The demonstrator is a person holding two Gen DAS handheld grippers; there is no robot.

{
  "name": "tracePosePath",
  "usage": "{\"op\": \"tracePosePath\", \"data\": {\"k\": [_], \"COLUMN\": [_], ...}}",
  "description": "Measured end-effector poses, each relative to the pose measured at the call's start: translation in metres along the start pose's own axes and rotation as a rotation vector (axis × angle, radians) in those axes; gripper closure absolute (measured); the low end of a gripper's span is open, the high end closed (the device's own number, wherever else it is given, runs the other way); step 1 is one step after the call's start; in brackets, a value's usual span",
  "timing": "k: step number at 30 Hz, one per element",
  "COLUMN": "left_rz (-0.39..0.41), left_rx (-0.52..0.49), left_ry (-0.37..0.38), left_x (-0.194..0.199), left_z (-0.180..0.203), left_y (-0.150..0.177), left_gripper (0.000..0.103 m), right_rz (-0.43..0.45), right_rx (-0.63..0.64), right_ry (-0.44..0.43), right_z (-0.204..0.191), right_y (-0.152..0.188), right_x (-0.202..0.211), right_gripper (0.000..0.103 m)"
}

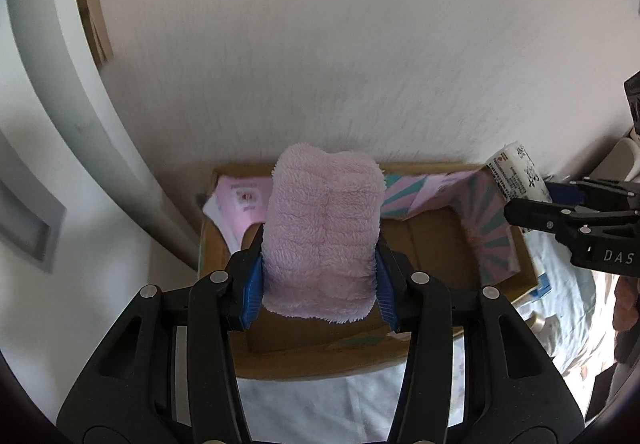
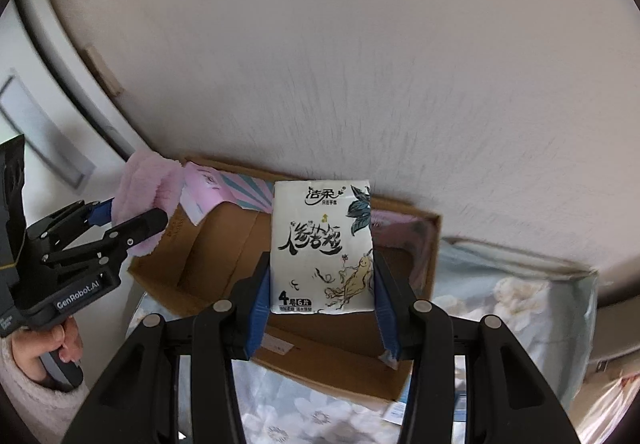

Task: Organize objects
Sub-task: 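Carry both items over the box and open both tools to drop them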

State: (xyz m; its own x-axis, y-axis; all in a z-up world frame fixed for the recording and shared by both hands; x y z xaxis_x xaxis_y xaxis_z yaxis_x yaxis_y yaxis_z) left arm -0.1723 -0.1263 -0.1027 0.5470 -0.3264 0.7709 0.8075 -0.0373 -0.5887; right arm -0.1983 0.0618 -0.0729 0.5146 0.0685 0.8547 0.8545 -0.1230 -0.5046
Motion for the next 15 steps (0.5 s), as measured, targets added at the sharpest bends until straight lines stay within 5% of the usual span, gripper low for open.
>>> {"op": "tracePosePath", "data": {"k": [13, 15], "left_rz": [-0.065, -0.058], "left_rx": [-0.007, -0.01], "left_ry": [0.023, 0.022], "left_x": [-0.029, -0.026], "left_z": [-0.02, -0.018], "left_y": [0.008, 0.006], "left_gripper": [0.06, 0.054], "right_rz": [-0.084, -0.075], "right_rx": [-0.11, -0.117], "right_ry": [0.019, 0.018], "right_z": [0.003, 0.005], "right_y": [0.011, 0.009], "right_x": [-0.053, -0.052], "right_gripper": [0.06, 0.06]}}
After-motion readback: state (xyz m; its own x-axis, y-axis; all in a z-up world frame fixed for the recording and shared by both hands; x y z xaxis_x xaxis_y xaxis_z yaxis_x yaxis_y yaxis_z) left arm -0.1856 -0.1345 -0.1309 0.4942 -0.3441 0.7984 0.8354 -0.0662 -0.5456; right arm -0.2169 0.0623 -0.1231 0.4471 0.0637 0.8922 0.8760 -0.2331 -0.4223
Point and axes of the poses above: each gripper's, at about its wrist camera, not at the fingertips, and x roughly against the way its jaws point, z to its right, y to its underside, the point moved 1 cm from there along -x, roughly the way its jaws point, and after that the axes turned 13 degrees about y, right-handed, at the moved point
